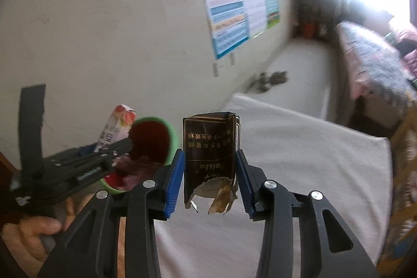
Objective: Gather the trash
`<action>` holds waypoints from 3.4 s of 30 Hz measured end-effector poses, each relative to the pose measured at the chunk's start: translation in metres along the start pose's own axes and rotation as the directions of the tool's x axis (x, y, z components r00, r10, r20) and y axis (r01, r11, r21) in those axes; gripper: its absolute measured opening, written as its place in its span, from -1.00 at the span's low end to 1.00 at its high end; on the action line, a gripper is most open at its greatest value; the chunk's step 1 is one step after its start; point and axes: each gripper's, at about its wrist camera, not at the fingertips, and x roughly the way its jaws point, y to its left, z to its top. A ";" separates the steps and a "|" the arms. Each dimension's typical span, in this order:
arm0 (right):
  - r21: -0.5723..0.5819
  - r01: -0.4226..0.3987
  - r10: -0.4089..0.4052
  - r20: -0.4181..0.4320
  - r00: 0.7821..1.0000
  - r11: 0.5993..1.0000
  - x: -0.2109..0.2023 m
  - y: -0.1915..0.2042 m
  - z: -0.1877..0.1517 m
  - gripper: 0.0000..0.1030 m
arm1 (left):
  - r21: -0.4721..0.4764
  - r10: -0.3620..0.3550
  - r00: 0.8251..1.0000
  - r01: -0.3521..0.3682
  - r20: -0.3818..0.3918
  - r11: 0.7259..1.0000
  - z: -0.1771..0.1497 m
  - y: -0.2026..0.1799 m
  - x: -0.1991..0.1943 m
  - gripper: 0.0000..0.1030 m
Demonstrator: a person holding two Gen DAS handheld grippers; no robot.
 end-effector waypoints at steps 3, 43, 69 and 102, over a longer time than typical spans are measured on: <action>0.014 -0.061 0.061 -0.010 0.998 0.998 0.021 0.012 0.013 -0.23 | -0.033 0.048 0.999 -0.049 -0.017 0.998 0.006 0.023 0.008 -0.16; -0.060 -0.170 0.165 -0.073 0.984 0.984 0.090 0.081 0.043 0.55 | -0.230 0.149 0.988 -0.154 -0.042 0.961 -0.003 0.099 0.027 0.69; 0.179 0.329 -0.367 0.259 0.894 0.927 -0.101 -0.081 0.005 0.86 | 0.175 -0.033 0.945 -0.026 0.326 0.984 -0.001 -0.145 -0.087 0.89; 0.202 0.359 -0.398 0.214 0.892 0.911 -0.094 -0.085 0.001 0.86 | 0.174 0.012 0.953 -0.067 0.301 0.982 -0.006 -0.129 -0.071 0.89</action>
